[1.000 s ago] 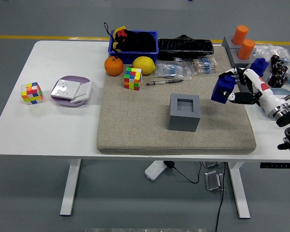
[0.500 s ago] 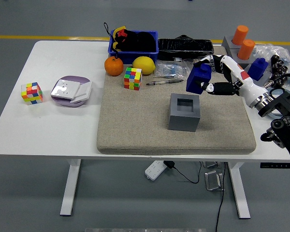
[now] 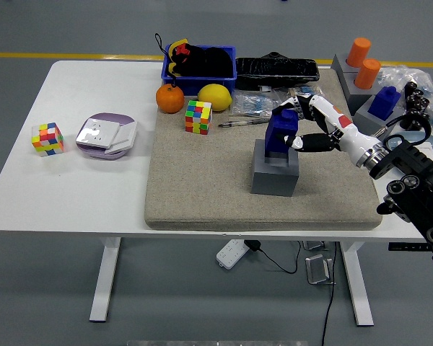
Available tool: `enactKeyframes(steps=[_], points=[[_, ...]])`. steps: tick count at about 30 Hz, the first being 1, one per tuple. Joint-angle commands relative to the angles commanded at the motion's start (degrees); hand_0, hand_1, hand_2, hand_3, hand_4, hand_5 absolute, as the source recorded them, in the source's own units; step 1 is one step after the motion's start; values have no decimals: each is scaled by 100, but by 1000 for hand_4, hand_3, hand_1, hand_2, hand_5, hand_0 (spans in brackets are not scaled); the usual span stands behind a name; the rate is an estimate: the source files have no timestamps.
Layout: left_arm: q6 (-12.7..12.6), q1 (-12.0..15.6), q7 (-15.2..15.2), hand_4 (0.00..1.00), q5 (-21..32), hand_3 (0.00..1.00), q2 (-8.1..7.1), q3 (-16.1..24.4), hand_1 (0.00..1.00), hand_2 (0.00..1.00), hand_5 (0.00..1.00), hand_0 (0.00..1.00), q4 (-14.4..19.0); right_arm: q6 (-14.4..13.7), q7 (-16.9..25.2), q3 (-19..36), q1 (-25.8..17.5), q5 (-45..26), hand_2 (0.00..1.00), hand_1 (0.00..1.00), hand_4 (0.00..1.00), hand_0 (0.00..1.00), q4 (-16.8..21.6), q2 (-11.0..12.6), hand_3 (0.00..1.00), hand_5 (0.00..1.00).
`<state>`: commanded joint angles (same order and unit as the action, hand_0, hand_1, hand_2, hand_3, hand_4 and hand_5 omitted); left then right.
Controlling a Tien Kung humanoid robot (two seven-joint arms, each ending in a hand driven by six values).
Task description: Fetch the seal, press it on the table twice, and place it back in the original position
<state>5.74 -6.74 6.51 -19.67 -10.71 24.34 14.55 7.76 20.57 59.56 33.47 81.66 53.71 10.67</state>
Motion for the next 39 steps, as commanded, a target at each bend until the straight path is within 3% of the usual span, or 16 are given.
enactKeyframes(steps=[39], points=[[10,3,-3,802,12,837,-20,-56,817,789,404,816,4,2,20,-191,-49,18,401,385,640,465,-250,-10,449,2]])
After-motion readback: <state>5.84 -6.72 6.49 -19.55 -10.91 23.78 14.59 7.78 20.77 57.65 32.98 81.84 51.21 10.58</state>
